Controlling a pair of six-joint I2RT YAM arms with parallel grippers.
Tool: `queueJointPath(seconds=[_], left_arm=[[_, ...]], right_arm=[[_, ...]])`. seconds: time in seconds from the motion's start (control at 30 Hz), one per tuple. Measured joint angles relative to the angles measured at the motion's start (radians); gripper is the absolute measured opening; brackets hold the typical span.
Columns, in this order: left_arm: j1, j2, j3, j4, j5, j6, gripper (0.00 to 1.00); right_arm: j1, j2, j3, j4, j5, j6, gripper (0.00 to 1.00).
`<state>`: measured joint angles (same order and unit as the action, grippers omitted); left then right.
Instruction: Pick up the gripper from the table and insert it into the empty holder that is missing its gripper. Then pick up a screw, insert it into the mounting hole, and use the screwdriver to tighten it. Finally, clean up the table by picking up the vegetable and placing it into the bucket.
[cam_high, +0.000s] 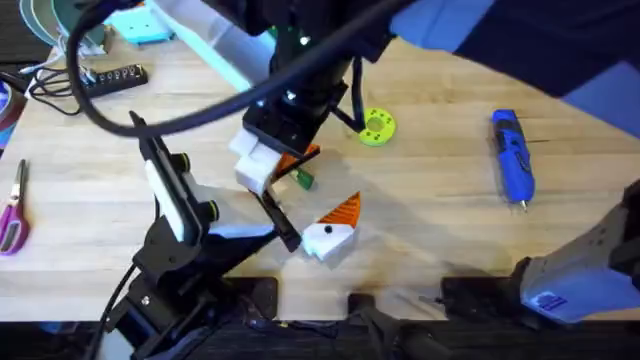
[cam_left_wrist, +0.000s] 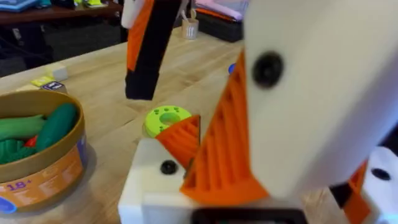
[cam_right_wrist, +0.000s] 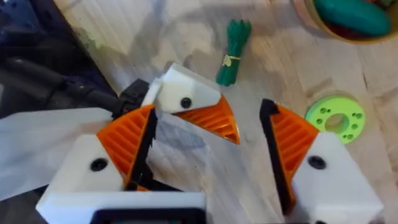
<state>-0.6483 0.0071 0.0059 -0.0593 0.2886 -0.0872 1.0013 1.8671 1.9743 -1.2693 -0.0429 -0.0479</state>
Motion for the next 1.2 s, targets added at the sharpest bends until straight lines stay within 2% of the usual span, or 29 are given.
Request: queueJointPath(seconds=[0.23,0.6,0.7,0.93,1.07,1.2], left_arm=[[0.0,0.0,0.0,0.001,0.003,0.002,0.992],[0.0,0.0,0.0,0.001,0.003,0.002,0.992],[0.0,0.0,0.0,0.001,0.004,0.002,0.992],[0.0,0.0,0.0,0.001,0.004,0.002,0.993],[0.0,0.0,0.0,0.001,0.004,0.002,0.992],[0.0,0.0,0.0,0.001,0.004,0.003,0.993]], right_arm=[[-0.033,-0.031,-0.006,-0.025,-0.027,0.0,0.99],[-0.254,-0.186,-0.03,-0.1,-0.033,-0.001,0.991],[-0.284,-0.255,-0.13,-0.061,-0.033,-0.002,0.991],[-0.387,-0.51,-0.478,0.077,-0.083,-0.006,0.991],[-0.497,-0.712,-0.656,0.175,-0.168,-0.038,0.991],[-0.645,-0.874,-0.81,0.283,-0.293,-0.066,0.991]])
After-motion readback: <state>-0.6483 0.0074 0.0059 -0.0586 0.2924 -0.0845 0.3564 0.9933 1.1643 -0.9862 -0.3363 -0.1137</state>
